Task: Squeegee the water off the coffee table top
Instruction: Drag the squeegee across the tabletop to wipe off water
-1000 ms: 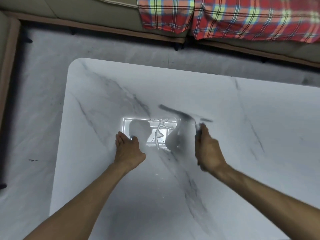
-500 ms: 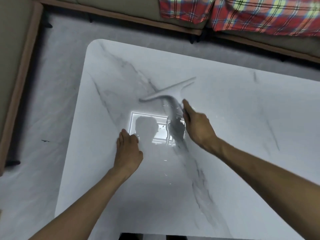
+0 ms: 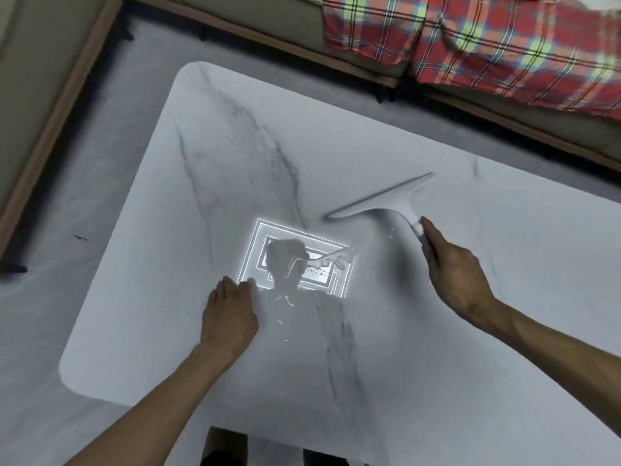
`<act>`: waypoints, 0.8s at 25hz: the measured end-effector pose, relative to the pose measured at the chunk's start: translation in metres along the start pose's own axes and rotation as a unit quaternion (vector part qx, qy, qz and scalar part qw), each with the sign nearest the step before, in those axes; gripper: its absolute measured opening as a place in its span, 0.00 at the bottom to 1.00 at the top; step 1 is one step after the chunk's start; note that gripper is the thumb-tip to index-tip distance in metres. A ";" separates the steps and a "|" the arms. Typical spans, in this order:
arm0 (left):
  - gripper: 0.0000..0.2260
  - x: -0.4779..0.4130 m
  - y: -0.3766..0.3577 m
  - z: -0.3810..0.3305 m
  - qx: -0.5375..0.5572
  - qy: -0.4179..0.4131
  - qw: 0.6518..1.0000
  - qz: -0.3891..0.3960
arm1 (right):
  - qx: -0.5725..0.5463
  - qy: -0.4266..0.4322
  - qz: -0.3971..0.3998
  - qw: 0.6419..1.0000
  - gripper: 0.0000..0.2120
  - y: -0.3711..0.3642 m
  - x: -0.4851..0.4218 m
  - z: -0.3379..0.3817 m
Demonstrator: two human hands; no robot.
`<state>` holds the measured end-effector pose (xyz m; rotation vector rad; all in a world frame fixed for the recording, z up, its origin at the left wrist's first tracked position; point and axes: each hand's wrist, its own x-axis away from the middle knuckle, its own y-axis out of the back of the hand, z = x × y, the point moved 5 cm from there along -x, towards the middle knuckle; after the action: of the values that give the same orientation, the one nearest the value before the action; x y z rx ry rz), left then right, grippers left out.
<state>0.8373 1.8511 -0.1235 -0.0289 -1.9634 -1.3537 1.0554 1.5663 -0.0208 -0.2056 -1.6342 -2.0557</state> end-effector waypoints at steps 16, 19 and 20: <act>0.12 0.049 -0.020 0.022 0.131 0.067 0.989 0.020 | 0.134 0.245 0.139 0.950 0.33 -0.105 0.041 0.058; 0.14 0.058 -0.029 0.027 0.136 0.060 0.988 0.037 | 0.170 0.198 0.127 0.957 0.32 -0.084 0.075 -0.013; 0.14 0.060 -0.029 0.028 0.144 0.059 0.987 0.037 | 0.163 0.177 0.117 0.963 0.30 -0.073 0.084 -0.030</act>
<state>0.7657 1.8386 -0.1170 0.1118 -2.0175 -0.9914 0.9543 1.5251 -0.0577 0.0782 -1.6033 -1.5185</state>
